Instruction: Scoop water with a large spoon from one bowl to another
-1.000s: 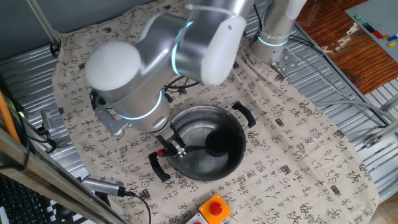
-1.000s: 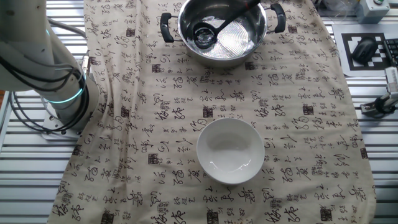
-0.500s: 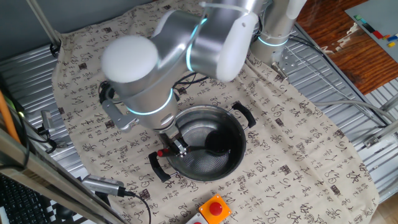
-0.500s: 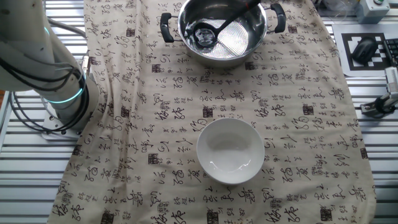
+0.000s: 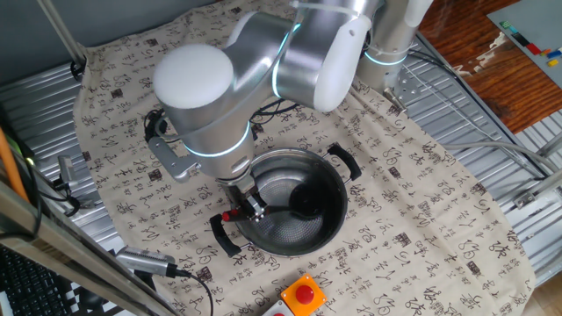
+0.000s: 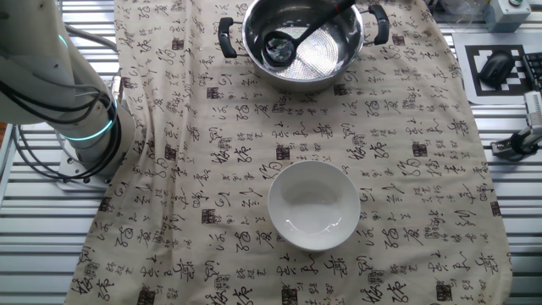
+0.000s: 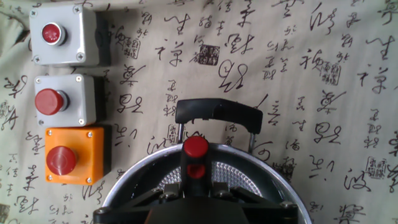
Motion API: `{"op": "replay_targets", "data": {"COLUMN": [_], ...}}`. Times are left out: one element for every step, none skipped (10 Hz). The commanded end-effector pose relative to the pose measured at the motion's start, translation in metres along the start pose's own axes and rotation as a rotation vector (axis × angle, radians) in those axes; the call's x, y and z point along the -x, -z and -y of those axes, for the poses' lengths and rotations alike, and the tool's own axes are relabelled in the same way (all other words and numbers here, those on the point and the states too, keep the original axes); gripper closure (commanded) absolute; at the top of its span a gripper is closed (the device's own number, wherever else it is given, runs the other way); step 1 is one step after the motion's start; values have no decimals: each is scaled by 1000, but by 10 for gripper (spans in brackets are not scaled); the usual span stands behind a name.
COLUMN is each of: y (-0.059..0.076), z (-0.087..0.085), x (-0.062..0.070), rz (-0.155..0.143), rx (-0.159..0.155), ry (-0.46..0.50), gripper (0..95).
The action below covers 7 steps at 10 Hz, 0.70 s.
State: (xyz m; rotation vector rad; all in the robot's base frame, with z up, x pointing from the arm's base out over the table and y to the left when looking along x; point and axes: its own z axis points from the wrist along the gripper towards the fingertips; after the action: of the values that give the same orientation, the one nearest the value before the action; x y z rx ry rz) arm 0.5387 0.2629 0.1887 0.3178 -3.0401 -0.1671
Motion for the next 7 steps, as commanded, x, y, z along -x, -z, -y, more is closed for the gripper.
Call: {"op": "replay_targets", "data": {"y": [2, 3, 6, 8, 11, 14, 16], "z": [-1, 0, 1, 2, 3, 3, 2], "x": [-1, -3, -7, -10, -14, -17, -20], "rz": [-37, -41, -55, -61, -72, -82, -92], "rx": [1, 4, 7, 9, 10, 12, 15], "ry": [1, 2, 6, 9, 11, 12, 9], "gripper": [950, 950, 950, 950, 950, 950, 950]}}
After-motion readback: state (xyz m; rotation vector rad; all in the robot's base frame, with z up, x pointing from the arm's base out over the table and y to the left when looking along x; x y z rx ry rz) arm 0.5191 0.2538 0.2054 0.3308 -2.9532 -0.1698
